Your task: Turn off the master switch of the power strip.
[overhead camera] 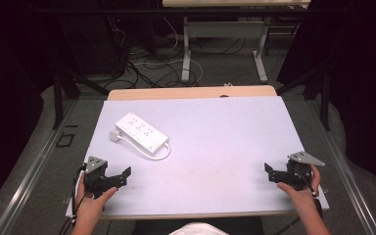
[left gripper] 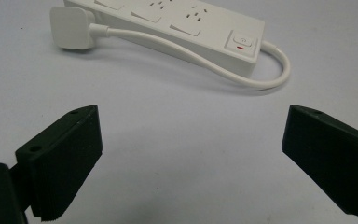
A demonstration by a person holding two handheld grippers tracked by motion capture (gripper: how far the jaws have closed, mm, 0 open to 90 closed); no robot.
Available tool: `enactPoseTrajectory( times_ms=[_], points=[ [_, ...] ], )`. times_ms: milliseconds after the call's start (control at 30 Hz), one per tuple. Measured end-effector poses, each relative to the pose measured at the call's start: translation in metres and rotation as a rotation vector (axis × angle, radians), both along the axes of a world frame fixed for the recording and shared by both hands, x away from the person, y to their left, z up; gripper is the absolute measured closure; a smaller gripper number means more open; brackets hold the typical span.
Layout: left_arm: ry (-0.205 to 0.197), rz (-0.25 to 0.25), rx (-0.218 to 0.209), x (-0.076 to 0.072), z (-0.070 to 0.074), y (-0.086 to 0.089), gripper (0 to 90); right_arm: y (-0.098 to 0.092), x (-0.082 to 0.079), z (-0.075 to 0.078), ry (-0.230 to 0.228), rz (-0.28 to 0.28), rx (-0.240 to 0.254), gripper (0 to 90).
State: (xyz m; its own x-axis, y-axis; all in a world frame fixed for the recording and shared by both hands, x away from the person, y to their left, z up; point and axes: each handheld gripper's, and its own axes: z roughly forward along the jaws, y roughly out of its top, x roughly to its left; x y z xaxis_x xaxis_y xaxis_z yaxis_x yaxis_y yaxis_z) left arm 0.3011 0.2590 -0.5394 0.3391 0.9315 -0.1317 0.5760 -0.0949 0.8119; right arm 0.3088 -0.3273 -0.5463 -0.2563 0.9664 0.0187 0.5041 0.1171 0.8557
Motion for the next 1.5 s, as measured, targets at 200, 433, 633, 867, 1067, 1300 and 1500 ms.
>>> enactPoseTrajectory(
  times_ms=[200,433,633,867,1067,1300,1500],
  points=[
    [-0.011,0.004,-0.002,-0.001,0.005,0.001,7.3,0.002,-0.004,0.005,-0.025,0.02,0.003,0.9],
    [-0.016,0.006,0.002,0.001,0.015,0.0,12.6,0.004,-0.004,0.005,-0.024,0.03,0.009,0.9],
    [-0.009,0.014,0.01,0.004,0.024,0.0,16.8,0.006,-0.004,0.002,-0.014,0.021,0.002,1.1],
    [-0.029,0.011,0.038,0.008,0.031,-0.003,17.9,0.006,-0.002,0.0,-0.007,0.038,0.005,1.5],
    [-0.04,0.02,0.031,0.014,0.041,-0.003,17.9,0.008,-0.003,0.0,0.003,0.043,0.011,1.8],
    [-0.042,0.006,0.012,0.021,0.05,-0.011,19.5,0.009,-0.002,-0.001,-0.009,0.043,0.0,2.1],
    [-0.015,-0.012,0.003,0.027,0.056,-0.017,23.4,0.009,-0.003,-0.001,-0.003,0.042,0.008,2.5]
  ],
)
